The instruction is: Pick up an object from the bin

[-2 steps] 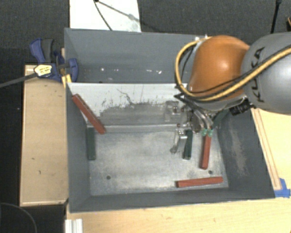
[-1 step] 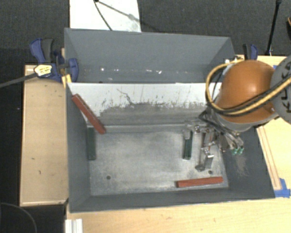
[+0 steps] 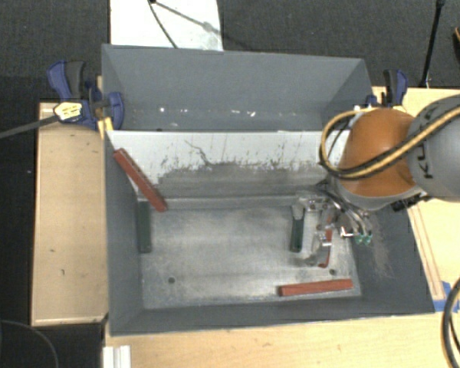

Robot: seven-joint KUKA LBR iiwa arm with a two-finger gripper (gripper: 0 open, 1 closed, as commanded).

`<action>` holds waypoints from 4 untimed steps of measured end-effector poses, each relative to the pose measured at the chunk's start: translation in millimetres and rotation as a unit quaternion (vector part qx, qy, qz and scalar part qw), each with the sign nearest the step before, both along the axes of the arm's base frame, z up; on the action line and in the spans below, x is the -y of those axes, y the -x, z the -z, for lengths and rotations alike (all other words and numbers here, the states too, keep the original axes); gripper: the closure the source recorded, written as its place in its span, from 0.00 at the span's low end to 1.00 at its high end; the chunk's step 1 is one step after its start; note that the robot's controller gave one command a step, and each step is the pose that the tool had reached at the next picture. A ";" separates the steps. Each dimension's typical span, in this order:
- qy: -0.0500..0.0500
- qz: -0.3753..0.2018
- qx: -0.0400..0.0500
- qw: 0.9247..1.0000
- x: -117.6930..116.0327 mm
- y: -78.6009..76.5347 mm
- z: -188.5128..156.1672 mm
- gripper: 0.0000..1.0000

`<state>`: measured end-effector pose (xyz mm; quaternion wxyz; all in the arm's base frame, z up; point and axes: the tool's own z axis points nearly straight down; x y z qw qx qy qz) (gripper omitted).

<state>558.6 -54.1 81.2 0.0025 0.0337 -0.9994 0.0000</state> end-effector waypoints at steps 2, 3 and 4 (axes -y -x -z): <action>-0.001 -0.156 0.005 0.988 -2.6 -23.3 10.4 1.00; 0.000 -0.160 0.008 0.987 -14.1 -9.4 -152.9 1.00; 0.000 -0.163 0.004 0.987 -5.1 32.6 -177.8 1.00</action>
Offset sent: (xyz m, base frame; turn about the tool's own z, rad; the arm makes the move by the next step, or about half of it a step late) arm 0.0222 0.0024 -0.0112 -0.3199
